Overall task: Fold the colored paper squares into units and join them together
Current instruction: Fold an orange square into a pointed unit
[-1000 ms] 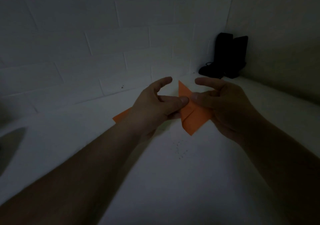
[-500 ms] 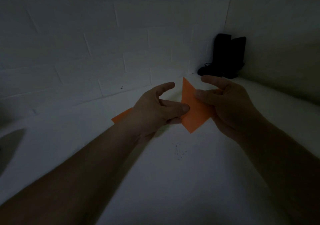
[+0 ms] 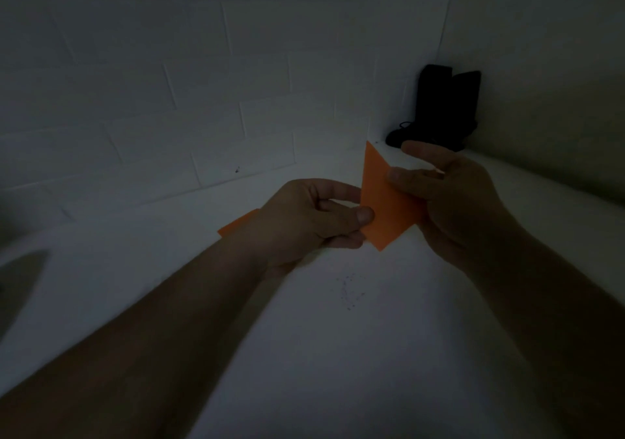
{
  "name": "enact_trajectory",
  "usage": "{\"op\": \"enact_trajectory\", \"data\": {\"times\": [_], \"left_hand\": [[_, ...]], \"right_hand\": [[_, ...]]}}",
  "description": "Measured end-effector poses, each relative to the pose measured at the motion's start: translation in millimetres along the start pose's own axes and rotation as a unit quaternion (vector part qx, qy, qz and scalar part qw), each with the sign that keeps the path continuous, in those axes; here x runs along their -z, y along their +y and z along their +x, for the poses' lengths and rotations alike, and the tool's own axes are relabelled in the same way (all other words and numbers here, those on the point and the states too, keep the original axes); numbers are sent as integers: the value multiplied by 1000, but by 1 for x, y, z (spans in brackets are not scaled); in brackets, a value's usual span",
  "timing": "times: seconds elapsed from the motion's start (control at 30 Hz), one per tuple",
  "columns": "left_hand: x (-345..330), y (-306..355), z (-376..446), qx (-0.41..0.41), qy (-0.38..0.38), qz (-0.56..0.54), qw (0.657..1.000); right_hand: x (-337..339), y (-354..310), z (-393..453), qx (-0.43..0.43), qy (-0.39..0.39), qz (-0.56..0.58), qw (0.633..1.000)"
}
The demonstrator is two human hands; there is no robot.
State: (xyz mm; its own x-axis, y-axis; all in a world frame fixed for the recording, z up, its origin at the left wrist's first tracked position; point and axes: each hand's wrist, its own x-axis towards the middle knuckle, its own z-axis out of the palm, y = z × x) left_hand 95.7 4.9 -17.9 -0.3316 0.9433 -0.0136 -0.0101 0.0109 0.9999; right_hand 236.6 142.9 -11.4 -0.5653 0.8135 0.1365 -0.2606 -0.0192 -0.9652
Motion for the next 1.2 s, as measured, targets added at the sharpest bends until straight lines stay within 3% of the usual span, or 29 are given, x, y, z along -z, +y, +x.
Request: {"op": "enact_trajectory", "data": {"times": [0.53, 0.73, 0.9, 1.07, 1.2], "left_hand": [[6, -5, 4, -4, 14, 41, 999], [2, -11, 8, -34, 62, 19, 997], [3, -8, 8, -47, 102, 1, 994], [1, -8, 6, -40, 93, 17, 995], [1, -9, 6, -32, 85, 38, 995]], "right_hand": [[0, 5, 0, 15, 3, -9, 1000], [2, 8, 3, 7, 7, 4, 1000], [0, 9, 2, -6, -34, -46, 998], [-3, 8, -1, -33, -71, -60, 995], [-1, 9, 1, -37, -35, -29, 998]]}}
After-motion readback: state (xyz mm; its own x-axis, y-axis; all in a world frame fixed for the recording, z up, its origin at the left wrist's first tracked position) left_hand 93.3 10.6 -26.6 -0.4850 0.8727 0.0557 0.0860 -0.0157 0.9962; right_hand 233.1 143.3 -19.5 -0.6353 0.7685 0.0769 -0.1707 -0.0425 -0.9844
